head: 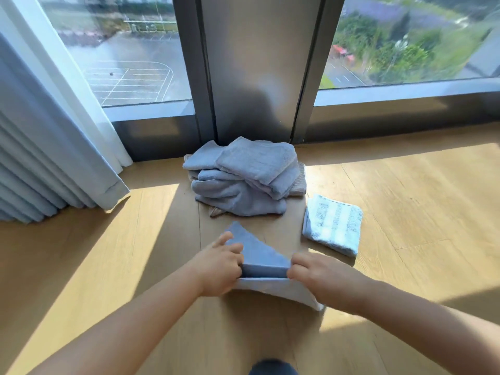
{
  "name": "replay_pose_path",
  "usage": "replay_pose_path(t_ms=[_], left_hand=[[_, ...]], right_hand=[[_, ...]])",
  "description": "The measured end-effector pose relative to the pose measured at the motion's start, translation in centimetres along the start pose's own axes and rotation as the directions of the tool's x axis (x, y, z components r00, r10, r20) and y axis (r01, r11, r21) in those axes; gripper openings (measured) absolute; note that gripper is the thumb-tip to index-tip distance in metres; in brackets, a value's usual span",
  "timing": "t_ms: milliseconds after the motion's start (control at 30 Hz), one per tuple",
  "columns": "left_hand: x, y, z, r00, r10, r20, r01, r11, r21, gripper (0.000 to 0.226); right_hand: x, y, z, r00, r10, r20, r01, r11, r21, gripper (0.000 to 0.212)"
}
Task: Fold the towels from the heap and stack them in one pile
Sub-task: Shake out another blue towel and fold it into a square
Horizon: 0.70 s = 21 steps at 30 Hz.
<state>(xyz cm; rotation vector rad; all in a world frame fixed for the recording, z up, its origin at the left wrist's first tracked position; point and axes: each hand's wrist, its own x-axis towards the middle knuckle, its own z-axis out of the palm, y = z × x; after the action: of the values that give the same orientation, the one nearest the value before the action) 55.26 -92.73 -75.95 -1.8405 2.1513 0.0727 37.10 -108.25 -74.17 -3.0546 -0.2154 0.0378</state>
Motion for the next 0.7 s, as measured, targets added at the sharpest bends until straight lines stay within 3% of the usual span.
replay_pose_path(t_ms=[33, 133, 200, 333, 467, 567, 700], left_hand=[[-1.0, -0.1, -0.6, 0.996, -0.071, 0.055, 0.073, 0.997, -0.024, 0.028], [-4.0, -0.3, -1.1, 0.970, -0.239, 0.037, 0.242, 0.962, -0.128, 0.026], [-6.3, -0.5, -1.9, 0.963, -0.244, -0.113, 0.229, 0.965, -0.132, 0.015], [-10.8, -0.9, -2.4, 0.918, -0.396, -0.034, 0.384, 0.906, -0.180, 0.019], [-13.5, -1.9, -3.2, 0.865, -0.501, 0.009, 0.488, 0.839, -0.242, 0.043], [-14.5, -3.0, -4.5, 0.837, -0.543, 0.070, 0.542, 0.803, -0.247, 0.030], [-15.2, -4.3, -7.1, 0.786, -0.617, 0.043, 0.590, 0.726, -0.355, 0.024]], right_hand=[[-0.2, 0.1, -1.0, 0.999, 0.039, -0.011, -0.039, 0.999, 0.015, 0.023], [-0.2, 0.6, -4.7, 0.987, 0.148, -0.060, -0.140, 0.983, 0.122, 0.019], [0.1, 0.3, -7.2, 0.980, 0.175, -0.098, -0.162, 0.979, 0.124, 0.016], [0.3, -0.1, -10.6, 0.978, 0.203, -0.045, -0.201, 0.979, 0.035, 0.014], [-0.4, 0.5, -11.8, 0.966, 0.254, -0.057, -0.254, 0.967, -0.007, 0.014], [-1.3, 0.5, -12.8, 0.934, 0.354, -0.043, -0.355, 0.935, -0.028, 0.017], [-2.1, 1.0, -14.0, 0.890, 0.444, -0.106, -0.448, 0.894, -0.014, 0.023]])
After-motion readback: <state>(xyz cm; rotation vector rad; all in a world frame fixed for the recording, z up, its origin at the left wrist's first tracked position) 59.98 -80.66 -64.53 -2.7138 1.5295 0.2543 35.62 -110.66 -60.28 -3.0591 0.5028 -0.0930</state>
